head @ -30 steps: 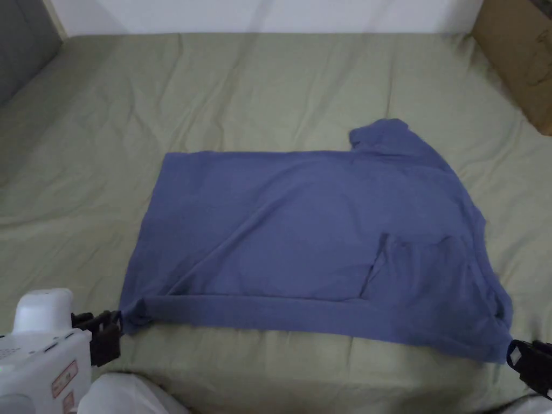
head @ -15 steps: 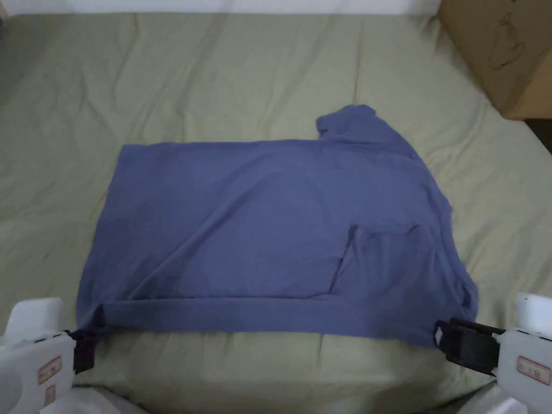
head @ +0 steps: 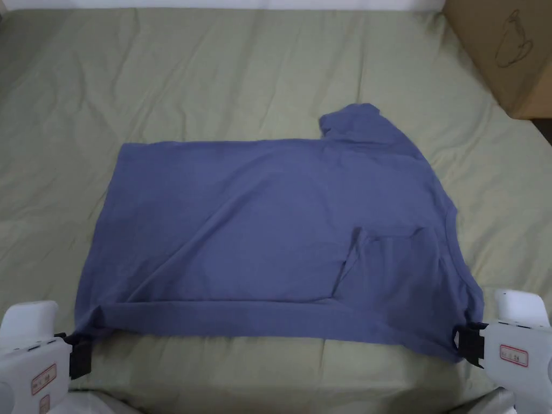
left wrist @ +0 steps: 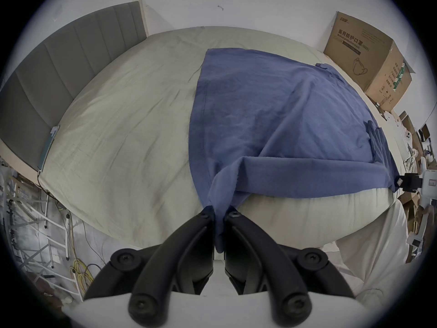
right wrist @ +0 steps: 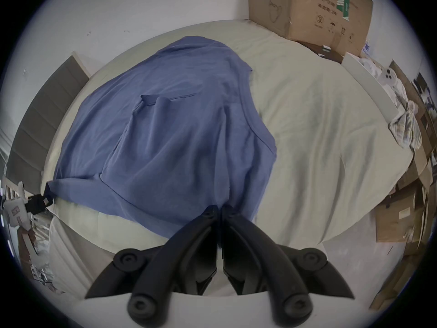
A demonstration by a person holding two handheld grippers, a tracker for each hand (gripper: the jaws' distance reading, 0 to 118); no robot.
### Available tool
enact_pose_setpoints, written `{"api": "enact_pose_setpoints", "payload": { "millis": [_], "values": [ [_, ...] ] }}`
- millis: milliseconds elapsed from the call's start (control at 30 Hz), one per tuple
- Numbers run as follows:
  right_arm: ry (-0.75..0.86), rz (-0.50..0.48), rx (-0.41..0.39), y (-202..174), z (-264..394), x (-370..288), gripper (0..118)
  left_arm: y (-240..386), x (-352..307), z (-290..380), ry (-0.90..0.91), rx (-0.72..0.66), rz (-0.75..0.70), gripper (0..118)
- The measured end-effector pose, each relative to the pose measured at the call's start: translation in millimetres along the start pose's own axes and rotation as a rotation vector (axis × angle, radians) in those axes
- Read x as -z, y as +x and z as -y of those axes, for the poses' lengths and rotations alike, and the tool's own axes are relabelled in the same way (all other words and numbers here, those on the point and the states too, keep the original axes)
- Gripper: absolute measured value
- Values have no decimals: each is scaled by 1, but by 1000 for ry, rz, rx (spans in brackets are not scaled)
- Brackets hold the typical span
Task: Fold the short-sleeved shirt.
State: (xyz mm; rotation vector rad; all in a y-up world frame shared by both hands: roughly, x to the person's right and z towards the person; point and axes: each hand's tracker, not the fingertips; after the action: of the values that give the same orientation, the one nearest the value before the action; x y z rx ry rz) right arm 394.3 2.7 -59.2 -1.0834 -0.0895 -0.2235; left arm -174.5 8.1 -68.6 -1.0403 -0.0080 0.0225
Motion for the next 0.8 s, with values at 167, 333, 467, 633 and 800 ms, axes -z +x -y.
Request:
{"api": "enact_pose_setpoints", "payload": {
  "millis": [167,333,467,633,800],
  "values": [
    [37,-50,57,-6,-11,-20,1,1,-8,-7,19,-5,8,7],
    [106,-108,176,-7,-49,-28,1,-2,-14,-37,58,-18,22,7],
    [129,-106,178,-10,-91,-22,1,-6,1,-78,82,-3,-16,7],
    [140,-84,202,-11,-139,4,1,-7,43,-134,61,30,-25,7],
    [91,-34,214,-12,-167,41,1,0,80,-174,26,83,-46,14]
  ]
}}
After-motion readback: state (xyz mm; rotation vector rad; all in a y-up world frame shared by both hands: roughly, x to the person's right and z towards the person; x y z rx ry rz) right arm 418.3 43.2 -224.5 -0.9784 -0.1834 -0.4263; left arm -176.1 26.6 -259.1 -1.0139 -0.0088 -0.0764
